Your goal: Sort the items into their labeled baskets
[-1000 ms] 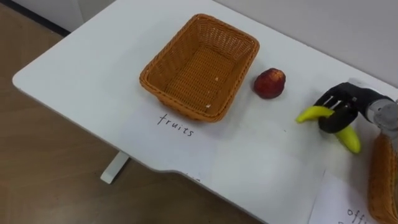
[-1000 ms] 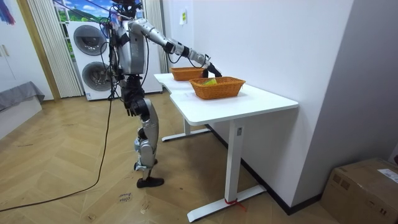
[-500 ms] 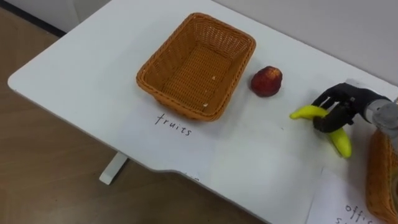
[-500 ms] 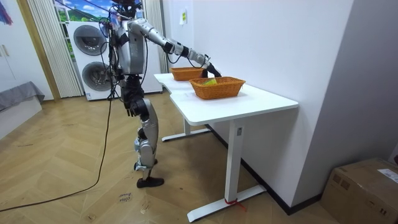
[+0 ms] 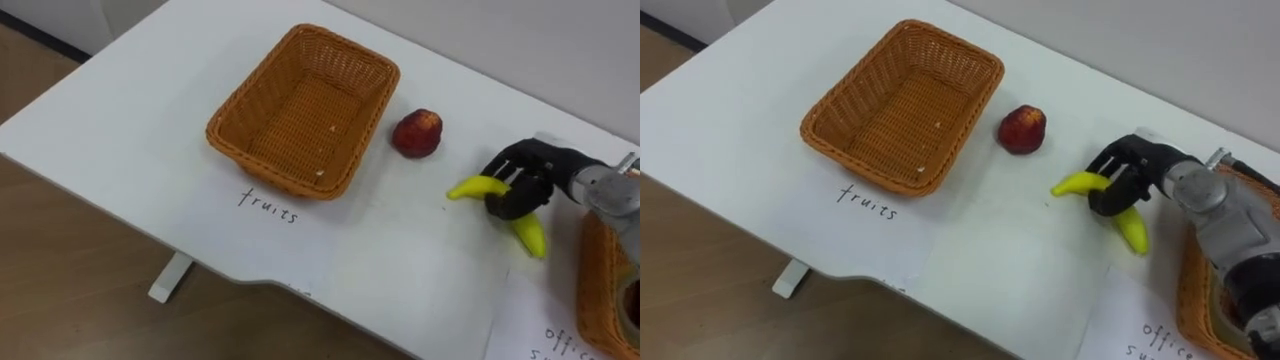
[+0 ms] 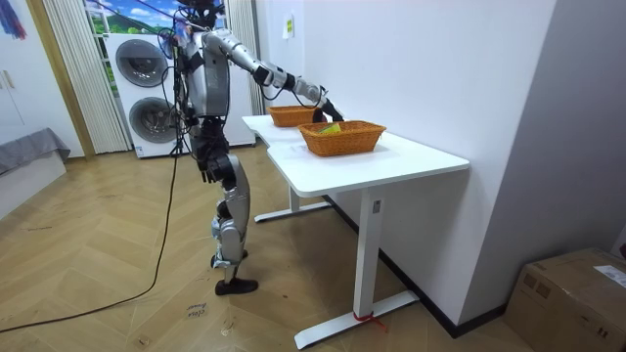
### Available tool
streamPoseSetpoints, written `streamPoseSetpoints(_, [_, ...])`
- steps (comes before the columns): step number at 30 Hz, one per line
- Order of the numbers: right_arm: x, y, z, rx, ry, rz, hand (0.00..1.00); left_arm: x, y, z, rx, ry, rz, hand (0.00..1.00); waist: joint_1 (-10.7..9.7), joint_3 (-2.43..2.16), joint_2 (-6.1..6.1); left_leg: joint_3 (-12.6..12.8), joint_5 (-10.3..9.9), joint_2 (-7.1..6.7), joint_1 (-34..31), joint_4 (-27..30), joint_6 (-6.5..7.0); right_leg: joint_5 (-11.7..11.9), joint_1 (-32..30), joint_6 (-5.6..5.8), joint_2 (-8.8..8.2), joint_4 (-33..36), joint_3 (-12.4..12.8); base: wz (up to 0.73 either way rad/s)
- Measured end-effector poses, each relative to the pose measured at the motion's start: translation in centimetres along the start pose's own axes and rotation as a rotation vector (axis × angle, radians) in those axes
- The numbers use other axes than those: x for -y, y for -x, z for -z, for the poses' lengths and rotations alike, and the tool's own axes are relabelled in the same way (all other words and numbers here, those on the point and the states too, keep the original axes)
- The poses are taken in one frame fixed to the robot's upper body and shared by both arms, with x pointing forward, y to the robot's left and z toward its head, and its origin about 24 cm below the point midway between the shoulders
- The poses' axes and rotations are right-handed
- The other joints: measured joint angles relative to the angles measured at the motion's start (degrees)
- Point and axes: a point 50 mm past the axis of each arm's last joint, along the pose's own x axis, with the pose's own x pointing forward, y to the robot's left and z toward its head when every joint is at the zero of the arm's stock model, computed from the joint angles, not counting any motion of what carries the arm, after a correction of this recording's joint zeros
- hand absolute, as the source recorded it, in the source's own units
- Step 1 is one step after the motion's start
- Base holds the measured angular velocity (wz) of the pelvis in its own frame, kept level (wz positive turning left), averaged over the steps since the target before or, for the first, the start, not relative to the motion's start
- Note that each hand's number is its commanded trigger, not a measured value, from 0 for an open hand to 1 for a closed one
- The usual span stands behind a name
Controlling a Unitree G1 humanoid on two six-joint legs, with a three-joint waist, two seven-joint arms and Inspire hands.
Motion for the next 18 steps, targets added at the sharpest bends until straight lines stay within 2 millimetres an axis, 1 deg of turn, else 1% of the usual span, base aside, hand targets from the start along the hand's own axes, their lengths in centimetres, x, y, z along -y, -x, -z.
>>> streamPoseSetpoints(1, [0.0, 0.0, -0.2, 0.007, 0.003, 0.002, 1.00, 0.0, 0.0, 0.1, -0.003, 0.004, -0.001, 0.00, -0.2, -0.02, 0.03, 0.1, 0.0, 0.00, 0.1, -0.1, 0.00, 0.0, 0.0, 0.00, -0.01, 0.0, 0.1, -0.06])
streamPoseSetpoints(3, [0.2, 0.1, -0.9, 0.039, 0.015, 0.009, 1.00, 0.0, 0.2, 1.2, -0.027, 0.024, -0.004, 0.00, -1.3, -0.07, 0.25, 0.2, 0.0, -0.04, 1.2, -0.5, 0.01, 0.0, 0.9, 0.09, -0.02, -0.1, 0.2, 0.00])
streamPoseSetpoints(4, [0.2, 0.1, -1.1, 0.046, 0.018, 0.011, 1.00, 0.1, 0.3, 1.5, -0.037, 0.023, -0.003, 0.00, -1.4, -0.12, 0.35, 0.2, 0.0, -0.09, 1.7, -0.7, 0.01, -0.1, 1.4, 0.16, -0.06, -0.1, 0.3, 0.00])
streamPoseSetpoints(6, [0.4, 0.3, -1.9, 0.077, 0.037, 0.030, 1.00, 0.4, 0.4, 2.5, -0.063, 0.021, 0.004, 0.00, -2.9, -0.43, 0.81, 0.2, 0.0, -0.25, 3.9, -1.8, 0.03, -0.2, 3.3, 0.40, -0.17, -0.4, 0.4, 0.02])
streamPoseSetpoints(9, [1.1, 0.7, -2.9, 0.123, 0.049, 0.070, 1.00, 0.7, 0.7, 3.6, -0.091, 0.005, -0.004, 0.00, -3.7, -0.66, 0.97, 0.5, 0.1, -0.30, 6.0, -2.8, 0.06, -0.3, 5.1, 0.58, -0.15, -1.0, 0.7, -0.03])
streamPoseSetpoints(10, [1.3, 0.8, -3.2, 0.133, 0.051, 0.081, 1.00, 0.8, 0.7, 3.6, -0.093, 0.009, -0.007, 0.00, -3.8, -0.82, 0.97, 0.6, 0.2, -0.30, 6.4, -3.0, 0.06, -0.4, 5.2, 0.60, -0.16, -1.0, 0.8, -0.07])
streamPoseSetpoints(11, [1.8, 1.0, -3.7, 0.159, 0.050, 0.107, 1.00, 0.9, 0.8, 4.1, -0.104, 0.020, -0.009, 0.00, -4.1, -0.88, 0.90, 0.8, 0.3, -0.32, 6.9, -3.4, 0.06, -0.4, 5.6, 0.62, -0.19, -1.2, 0.9, -0.04])
streamPoseSetpoints(14, [3.0, 1.7, -5.0, 0.219, 0.043, 0.167, 1.00, 0.8, 1.0, 4.8, -0.116, 0.056, -0.034, 0.00, -5.1, -1.41, 0.37, 0.9, 0.4, -0.41, 7.6, -3.8, 0.04, -0.4, 6.4, 0.62, -0.09, -2.1, 1.0, -0.02])
streamPoseSetpoints(15, [3.4, 2.0, -5.2, 0.229, 0.040, 0.192, 1.00, 0.9, 1.1, 5.0, -0.124, 0.073, -0.039, 0.00, -5.2, -1.50, 0.29, 1.2, 0.4, -0.40, 8.5, -3.9, 0.04, -0.4, 7.0, 0.63, -0.11, -2.1, 1.1, -0.06])
streamPoseSetpoints(16, [3.6, 2.0, -5.3, 0.232, 0.036, 0.201, 1.00, 0.9, 1.1, 5.1, -0.130, 0.075, -0.038, 0.00, -5.2, -1.41, 0.47, 1.3, 0.4, -0.40, 8.9, -4.0, 0.04, -0.4, 7.3, 0.66, -0.12, -2.1, 1.2, -0.08])
streamPoseSetpoints(18, [4.0, 2.3, -5.8, 0.251, 0.033, 0.230, 1.00, 1.2, 1.2, 5.4, -0.145, 0.079, -0.033, 0.00, -5.6, -1.60, 0.58, 1.5, 0.4, -0.40, 10.0, -4.4, 0.06, -0.5, 8.2, 0.78, -0.16, -2.1, 1.7, -0.02])
